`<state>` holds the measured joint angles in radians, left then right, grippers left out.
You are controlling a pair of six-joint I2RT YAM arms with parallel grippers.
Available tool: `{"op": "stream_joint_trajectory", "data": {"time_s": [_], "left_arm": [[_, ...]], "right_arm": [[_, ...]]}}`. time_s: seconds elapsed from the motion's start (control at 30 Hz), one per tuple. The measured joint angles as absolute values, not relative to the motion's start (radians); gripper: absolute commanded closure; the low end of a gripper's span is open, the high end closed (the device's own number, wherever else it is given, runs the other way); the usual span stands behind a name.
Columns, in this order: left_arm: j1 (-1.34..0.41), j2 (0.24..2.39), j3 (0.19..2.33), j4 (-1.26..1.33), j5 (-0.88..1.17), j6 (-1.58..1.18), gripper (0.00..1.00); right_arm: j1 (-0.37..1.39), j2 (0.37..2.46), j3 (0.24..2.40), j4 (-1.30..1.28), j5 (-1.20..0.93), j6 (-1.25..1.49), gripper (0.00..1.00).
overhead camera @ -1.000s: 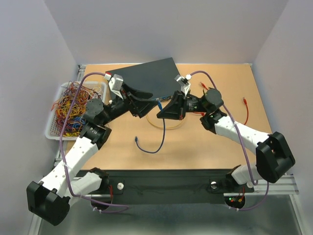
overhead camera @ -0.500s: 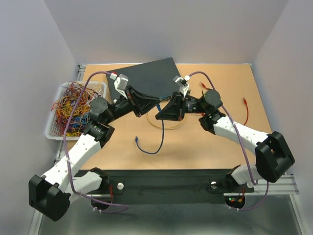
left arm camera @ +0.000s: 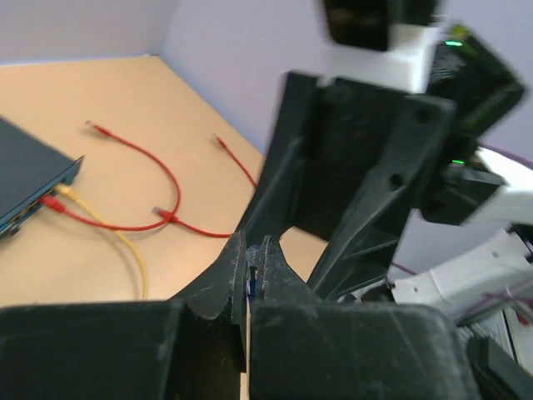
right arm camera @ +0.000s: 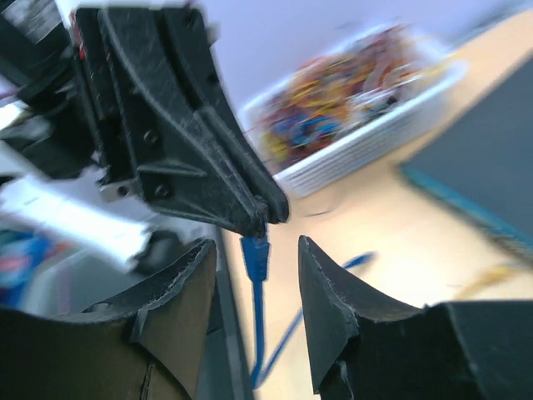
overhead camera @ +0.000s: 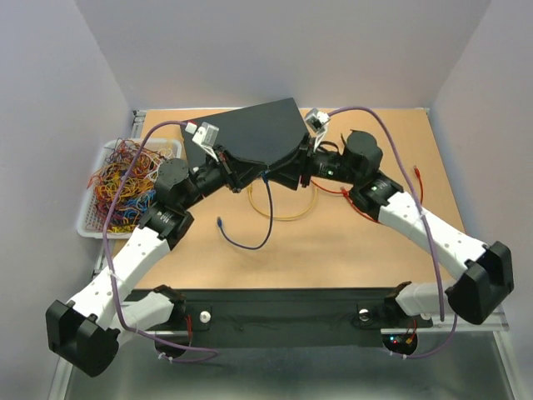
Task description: Insert the plug into the switch port
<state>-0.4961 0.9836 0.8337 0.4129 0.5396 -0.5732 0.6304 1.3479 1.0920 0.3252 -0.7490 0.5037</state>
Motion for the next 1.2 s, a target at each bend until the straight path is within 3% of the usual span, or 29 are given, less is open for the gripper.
{"op": "stream_joint_trajectory", "data": {"time_s": [0.13,0.27,0.53,1.2], "left_arm": [[-0.496,0.984,0.865,0.331,0.441,-0.59,1.0],[-0.496,0.984,0.866,0.296,0.385,-0.613,1.0],[-0.496,0.989,0.867,0.256,0.322,-0.628,1.0],[-0.496,0.989,0.886,0.213,0.272,-0.615,1.0]], "right_arm": [[0.66,1.282,1.178,0.124,-0.542,0.332,0.52],[0.808,1.299,1.269,-0.026,-0.311,0.197,0.54],[0.934,1.383,1.29,-0.174,-0.091,0.099,0.57],[0.95,1.333,1.29,-0.202,0.085,0.081,0.57]]}}
